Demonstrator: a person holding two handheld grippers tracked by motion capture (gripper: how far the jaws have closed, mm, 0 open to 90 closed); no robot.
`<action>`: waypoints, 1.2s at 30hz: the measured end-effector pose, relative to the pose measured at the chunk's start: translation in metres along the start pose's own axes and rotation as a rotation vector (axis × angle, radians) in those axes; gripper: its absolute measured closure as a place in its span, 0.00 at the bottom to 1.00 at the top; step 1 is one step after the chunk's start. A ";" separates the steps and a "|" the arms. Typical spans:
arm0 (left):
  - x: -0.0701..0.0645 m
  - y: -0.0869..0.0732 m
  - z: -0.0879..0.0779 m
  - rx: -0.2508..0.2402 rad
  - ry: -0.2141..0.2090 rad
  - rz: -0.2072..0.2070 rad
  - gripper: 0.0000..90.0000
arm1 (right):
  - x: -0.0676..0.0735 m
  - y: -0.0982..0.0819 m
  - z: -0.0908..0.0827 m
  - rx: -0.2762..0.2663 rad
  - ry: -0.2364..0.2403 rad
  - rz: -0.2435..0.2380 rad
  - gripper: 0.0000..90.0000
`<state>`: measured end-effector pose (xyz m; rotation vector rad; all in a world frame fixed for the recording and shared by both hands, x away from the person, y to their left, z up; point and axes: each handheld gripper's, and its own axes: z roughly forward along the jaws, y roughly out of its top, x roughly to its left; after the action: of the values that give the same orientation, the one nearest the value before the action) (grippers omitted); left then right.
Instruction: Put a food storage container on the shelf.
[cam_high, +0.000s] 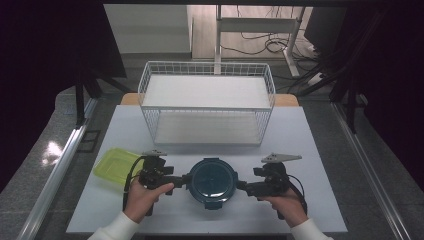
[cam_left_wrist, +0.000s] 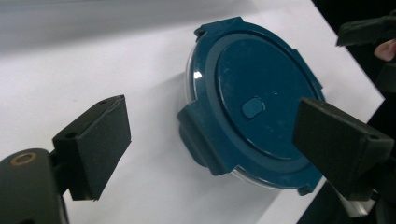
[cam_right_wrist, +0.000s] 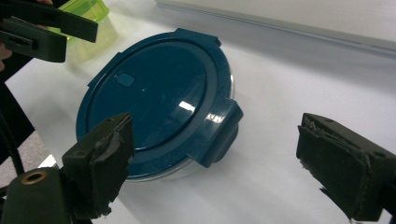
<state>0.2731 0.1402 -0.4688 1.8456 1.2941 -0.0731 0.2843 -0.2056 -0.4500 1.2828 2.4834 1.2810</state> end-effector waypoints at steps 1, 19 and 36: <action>0.000 0.000 0.001 0.006 -0.007 -0.002 0.12 | 0.000 0.000 0.001 0.001 0.007 0.004 0.12; 0.005 0.005 0.034 0.064 -0.087 -0.104 0.09 | -0.009 0.006 0.033 0.078 0.105 0.144 0.09; 0.012 -0.001 0.047 0.109 -0.146 -0.156 0.07 | -0.016 0.006 0.061 0.139 0.172 0.258 0.06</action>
<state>0.2970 0.1179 -0.5053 1.7910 1.3507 -0.3617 0.3229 -0.1763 -0.4904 1.6383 2.6335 1.3424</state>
